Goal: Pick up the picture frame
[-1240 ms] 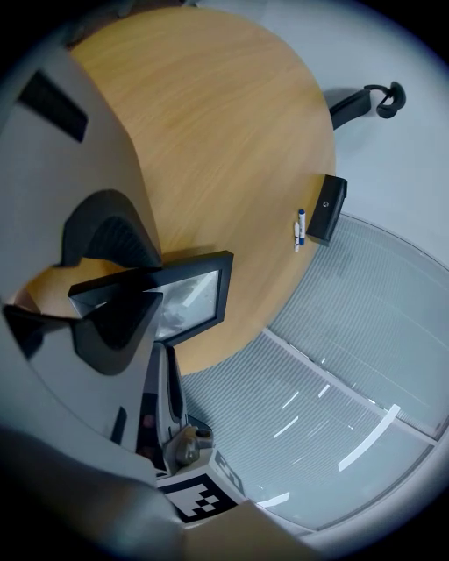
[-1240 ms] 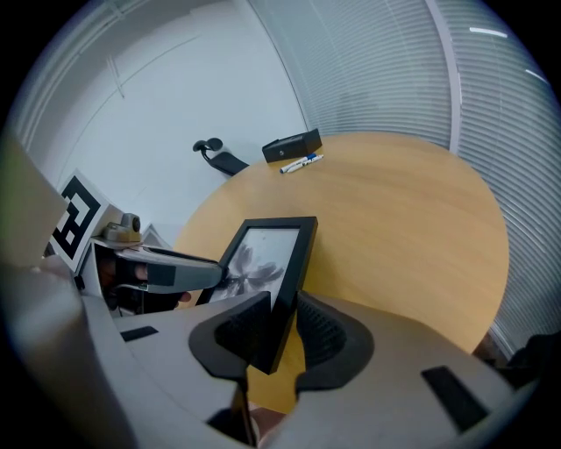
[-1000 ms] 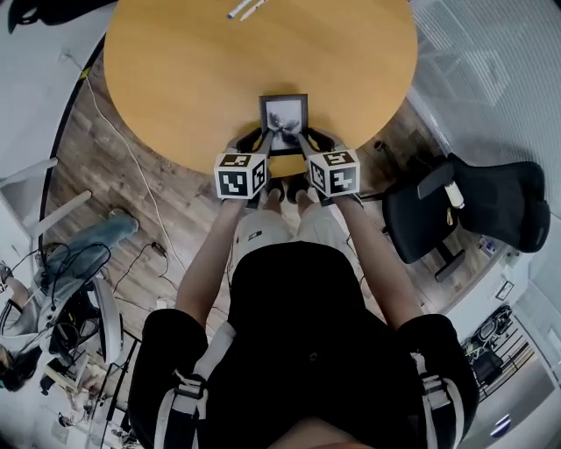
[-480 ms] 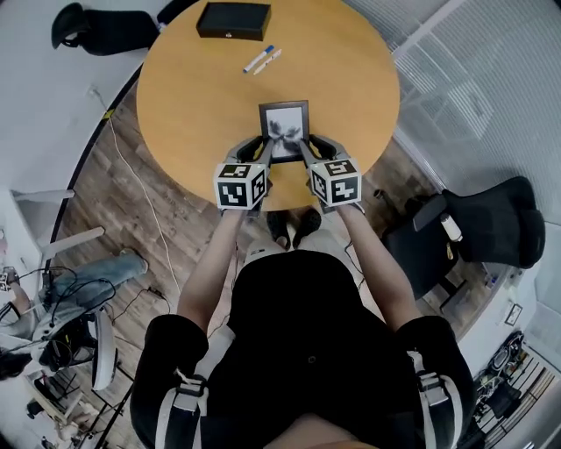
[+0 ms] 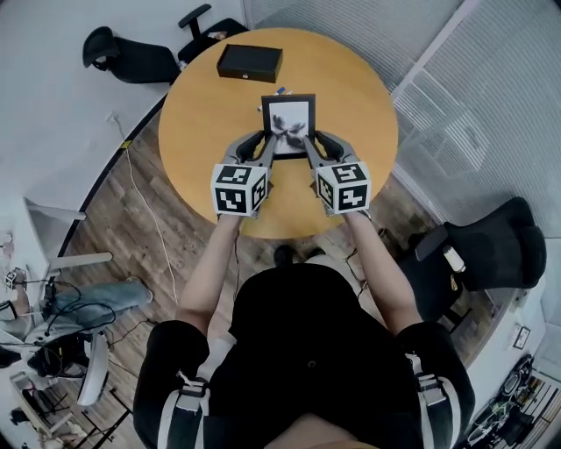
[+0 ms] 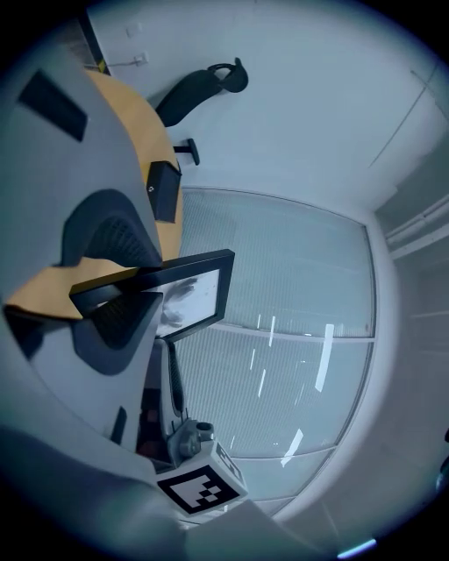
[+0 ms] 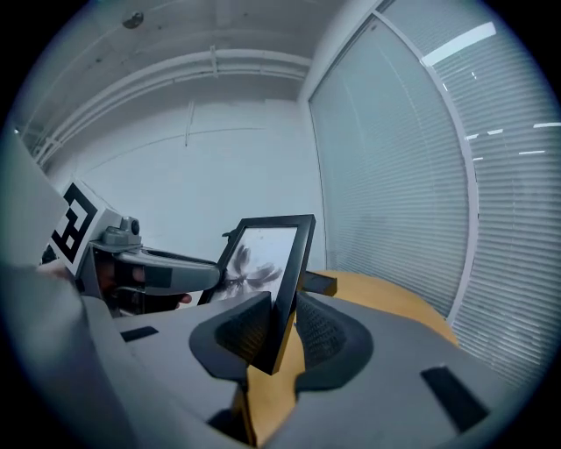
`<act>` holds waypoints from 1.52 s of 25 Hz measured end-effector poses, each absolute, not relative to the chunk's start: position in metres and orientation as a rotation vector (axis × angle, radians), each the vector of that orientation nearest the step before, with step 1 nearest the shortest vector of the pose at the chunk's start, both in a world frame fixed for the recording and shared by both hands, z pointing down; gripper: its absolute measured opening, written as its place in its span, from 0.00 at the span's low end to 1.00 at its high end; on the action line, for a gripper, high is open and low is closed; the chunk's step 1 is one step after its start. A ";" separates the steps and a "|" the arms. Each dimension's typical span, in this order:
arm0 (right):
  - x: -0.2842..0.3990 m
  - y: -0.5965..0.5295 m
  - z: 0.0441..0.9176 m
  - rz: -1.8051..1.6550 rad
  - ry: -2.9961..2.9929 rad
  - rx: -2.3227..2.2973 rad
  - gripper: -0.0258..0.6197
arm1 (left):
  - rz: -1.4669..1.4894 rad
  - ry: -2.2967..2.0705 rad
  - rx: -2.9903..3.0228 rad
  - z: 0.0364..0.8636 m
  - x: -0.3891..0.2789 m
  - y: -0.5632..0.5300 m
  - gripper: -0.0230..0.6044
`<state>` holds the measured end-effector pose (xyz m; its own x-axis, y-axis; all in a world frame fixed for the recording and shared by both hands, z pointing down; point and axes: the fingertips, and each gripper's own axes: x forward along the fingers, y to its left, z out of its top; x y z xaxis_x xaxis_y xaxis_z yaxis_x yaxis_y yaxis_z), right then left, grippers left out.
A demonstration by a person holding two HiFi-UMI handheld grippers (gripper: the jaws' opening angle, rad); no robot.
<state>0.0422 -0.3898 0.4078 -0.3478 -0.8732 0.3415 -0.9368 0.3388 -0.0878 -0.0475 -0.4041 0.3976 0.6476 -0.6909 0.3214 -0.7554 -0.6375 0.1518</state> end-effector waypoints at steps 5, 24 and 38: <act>0.038 -0.389 0.350 0.261 -2.456 1.663 0.20 | 0.243 -1.228 2.687 0.343 -0.053 -0.405 0.20; 0.029 -0.367 0.274 0.027 -2.578 1.730 0.19 | 0.051 -1.293 2.806 0.269 -0.063 -0.383 0.20; 0.036 -0.355 0.278 0.032 -2.584 1.724 0.18 | 0.068 -1.271 2.812 0.273 -0.057 -0.370 0.20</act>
